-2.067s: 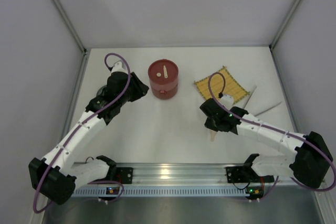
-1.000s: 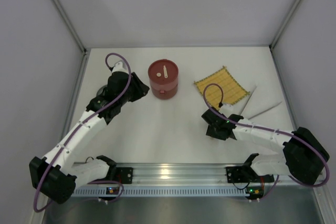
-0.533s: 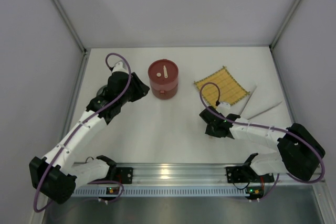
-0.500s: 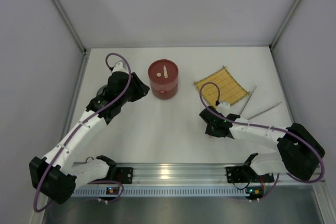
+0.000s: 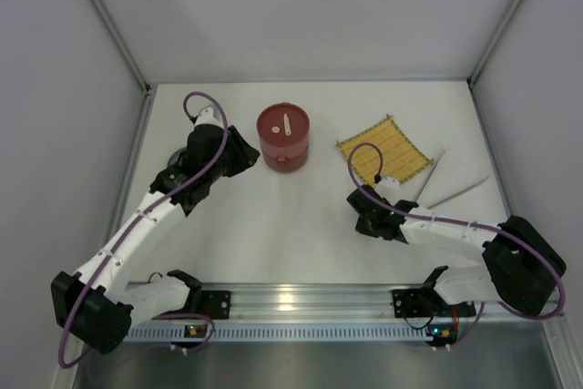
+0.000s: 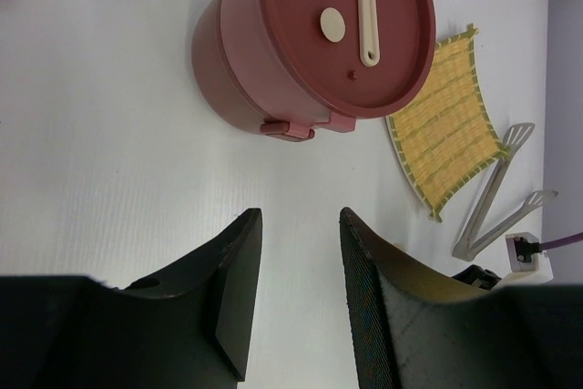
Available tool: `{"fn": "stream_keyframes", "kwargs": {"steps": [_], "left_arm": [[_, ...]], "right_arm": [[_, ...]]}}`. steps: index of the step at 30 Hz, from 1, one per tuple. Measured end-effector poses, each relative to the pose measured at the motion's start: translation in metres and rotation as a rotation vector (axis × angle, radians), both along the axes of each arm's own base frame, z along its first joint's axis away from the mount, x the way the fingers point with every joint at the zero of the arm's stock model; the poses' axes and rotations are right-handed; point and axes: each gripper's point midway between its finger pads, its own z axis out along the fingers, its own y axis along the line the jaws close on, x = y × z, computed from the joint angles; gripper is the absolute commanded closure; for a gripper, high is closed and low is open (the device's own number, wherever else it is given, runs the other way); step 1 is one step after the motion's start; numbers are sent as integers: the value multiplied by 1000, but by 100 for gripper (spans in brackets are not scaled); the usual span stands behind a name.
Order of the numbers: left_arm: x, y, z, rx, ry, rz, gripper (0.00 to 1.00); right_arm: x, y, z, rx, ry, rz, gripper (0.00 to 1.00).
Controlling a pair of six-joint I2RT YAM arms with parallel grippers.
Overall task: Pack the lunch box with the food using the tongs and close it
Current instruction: Pick up the utensils from the center of the board.
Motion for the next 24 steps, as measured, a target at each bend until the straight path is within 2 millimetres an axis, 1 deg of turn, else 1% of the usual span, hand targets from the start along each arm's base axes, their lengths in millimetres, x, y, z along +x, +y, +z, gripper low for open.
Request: {"fn": "stream_keyframes", "kwargs": {"steps": [6,16,24], "left_arm": [[1,0,-2,3,6,0,55],[1,0,-2,3,6,1,55],[1,0,-2,3,6,0,55]], "right_arm": [[-1,-1,1,2,-2,1,100],[-4,-4,10,-7,0,15,100],[-2,-2,24,-3,-6,17,100]]}}
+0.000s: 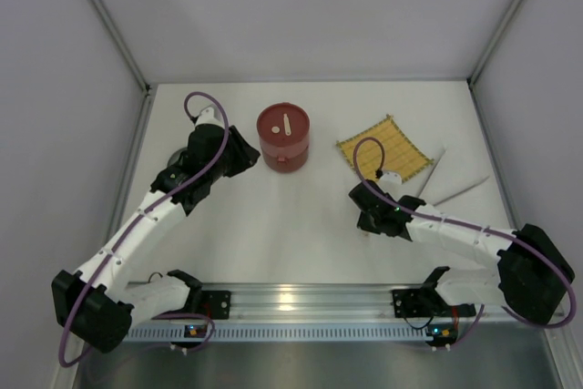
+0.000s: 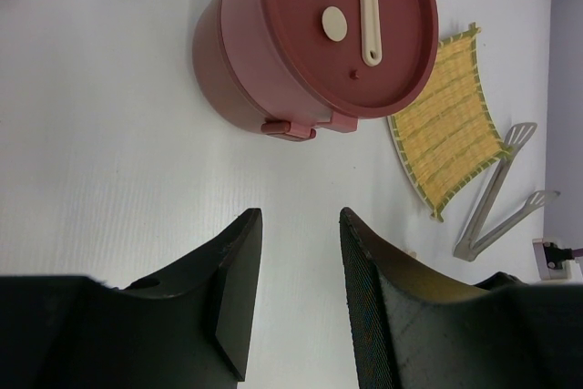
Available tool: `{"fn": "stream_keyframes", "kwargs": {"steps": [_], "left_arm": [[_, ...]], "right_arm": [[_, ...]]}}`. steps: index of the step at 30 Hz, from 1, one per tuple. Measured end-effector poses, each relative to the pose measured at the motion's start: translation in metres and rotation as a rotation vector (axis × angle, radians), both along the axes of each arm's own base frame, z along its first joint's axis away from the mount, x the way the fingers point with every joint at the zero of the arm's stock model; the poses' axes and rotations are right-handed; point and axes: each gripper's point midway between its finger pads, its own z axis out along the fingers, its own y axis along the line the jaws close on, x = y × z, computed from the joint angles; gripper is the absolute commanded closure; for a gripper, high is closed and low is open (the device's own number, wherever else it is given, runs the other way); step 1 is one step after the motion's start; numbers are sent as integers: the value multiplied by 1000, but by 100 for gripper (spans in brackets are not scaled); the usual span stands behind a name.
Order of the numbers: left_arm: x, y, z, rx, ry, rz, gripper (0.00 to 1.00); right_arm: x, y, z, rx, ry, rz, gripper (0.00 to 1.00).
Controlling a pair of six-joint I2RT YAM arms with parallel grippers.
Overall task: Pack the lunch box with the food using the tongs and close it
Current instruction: Pick up the utensils from the center of the board.
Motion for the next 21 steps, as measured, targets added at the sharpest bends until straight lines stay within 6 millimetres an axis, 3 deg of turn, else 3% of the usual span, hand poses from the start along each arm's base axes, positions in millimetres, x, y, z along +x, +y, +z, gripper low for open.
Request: {"fn": "stream_keyframes", "kwargs": {"steps": [6,11,14,21], "left_arm": [[0,0,1,-1,-2,0,55],[1,0,1,-2,-4,0,55],[1,0,1,-3,-5,0,55],[1,-1,1,-4,-5,-1,55]], "right_arm": [[2,2,1,-8,5,5,98],[-4,-5,-3,-37,34,2,80],[-8,-9,-5,-54,49,1,74],[-10,-8,-5,-43,47,9,72]]}}
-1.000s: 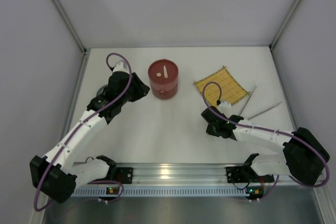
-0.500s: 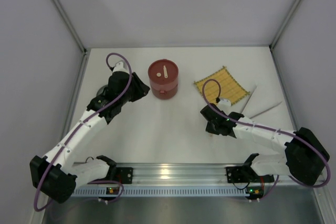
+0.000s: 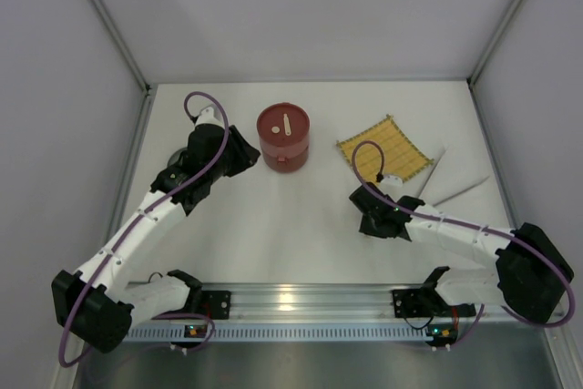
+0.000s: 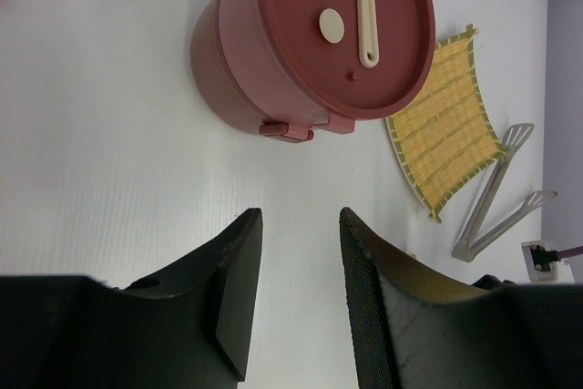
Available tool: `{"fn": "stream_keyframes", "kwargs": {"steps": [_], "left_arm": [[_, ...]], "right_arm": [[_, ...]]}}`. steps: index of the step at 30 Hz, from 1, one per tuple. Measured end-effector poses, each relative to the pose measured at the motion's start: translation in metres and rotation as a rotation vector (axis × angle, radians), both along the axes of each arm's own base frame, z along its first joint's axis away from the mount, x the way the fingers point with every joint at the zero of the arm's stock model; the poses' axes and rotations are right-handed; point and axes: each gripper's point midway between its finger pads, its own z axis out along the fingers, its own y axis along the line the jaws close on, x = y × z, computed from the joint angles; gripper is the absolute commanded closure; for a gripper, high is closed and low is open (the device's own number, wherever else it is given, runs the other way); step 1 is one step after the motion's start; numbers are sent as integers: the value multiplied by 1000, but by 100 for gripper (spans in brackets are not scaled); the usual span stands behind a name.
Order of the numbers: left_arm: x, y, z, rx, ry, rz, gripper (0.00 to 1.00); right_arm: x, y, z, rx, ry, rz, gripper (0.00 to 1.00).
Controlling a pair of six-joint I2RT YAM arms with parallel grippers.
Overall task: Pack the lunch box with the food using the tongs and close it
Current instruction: Pick up the utensils from the center of the board.
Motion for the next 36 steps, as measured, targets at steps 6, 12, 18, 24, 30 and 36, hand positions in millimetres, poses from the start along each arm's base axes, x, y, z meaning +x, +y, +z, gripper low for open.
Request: {"fn": "stream_keyframes", "kwargs": {"steps": [6,12,18,24,30,36], "left_arm": [[0,0,0,1,0,0,55],[0,0,0,1,0,0,55],[0,0,0,1,0,0,55],[0,0,0,1,0,0,55],[0,0,0,1,0,0,55],[0,0,0,1,0,1,55]], "right_arm": [[-3,-2,-10,-19,24,5,70],[-4,-1,-20,-35,46,11,71],[2,5,-20,-16,27,11,74],[3,4,-21,-18,21,6,84],[3,4,-21,-13,19,-8,96],[1,1,-19,-18,25,-7,100]]}}
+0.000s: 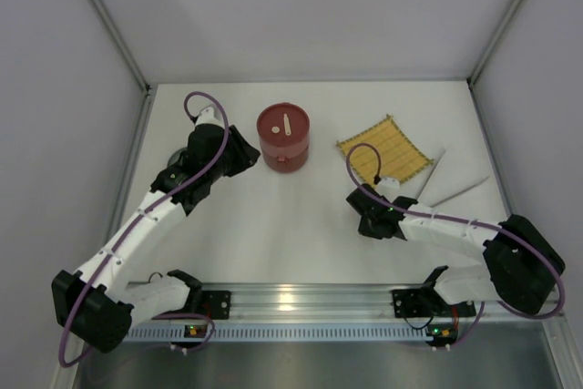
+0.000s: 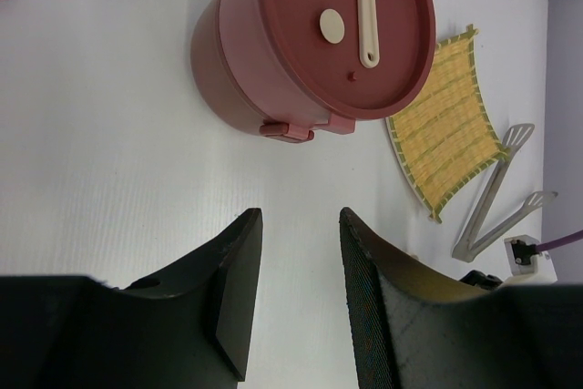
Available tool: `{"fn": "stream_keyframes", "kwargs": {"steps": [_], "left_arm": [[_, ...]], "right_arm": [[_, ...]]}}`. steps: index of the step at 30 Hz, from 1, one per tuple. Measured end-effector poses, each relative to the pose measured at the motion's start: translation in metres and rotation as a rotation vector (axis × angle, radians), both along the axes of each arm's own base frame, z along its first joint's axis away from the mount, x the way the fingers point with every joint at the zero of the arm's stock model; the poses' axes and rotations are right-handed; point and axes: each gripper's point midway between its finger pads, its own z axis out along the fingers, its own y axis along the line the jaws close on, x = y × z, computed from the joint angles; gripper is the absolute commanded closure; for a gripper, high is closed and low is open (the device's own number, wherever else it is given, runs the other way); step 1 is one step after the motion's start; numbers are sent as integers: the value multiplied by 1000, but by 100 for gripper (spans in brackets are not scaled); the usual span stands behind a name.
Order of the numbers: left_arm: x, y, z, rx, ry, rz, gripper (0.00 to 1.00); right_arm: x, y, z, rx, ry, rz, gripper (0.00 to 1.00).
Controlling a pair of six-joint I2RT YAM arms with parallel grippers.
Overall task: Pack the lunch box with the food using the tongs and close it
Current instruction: Pick up the utensils from the center of the board, then place the utensils in the packing box.
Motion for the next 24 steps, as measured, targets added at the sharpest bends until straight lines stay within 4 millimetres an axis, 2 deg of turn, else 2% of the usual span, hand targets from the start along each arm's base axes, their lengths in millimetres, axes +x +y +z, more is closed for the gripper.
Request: {"fn": "stream_keyframes", "kwargs": {"steps": [3,5,11,15,18,24], "left_arm": [[0,0,0,0,0,0,55],[0,0,0,0,0,0,55],[0,0,0,1,0,1,55],[0,1,0,3,-1,6,55],[1,3,0,9,-2,16,55],[1,6,-2,20,3,26,55]], "right_arm": [[0,0,7,-4,0,4,100],[5,4,19,3,-12,12,100],[39,35,78,63,-116,54,100],[77,69,127,110,-205,85,100],[101,89,151,115,-247,111,99],[154,129,184,125,-312,148,99]]}}
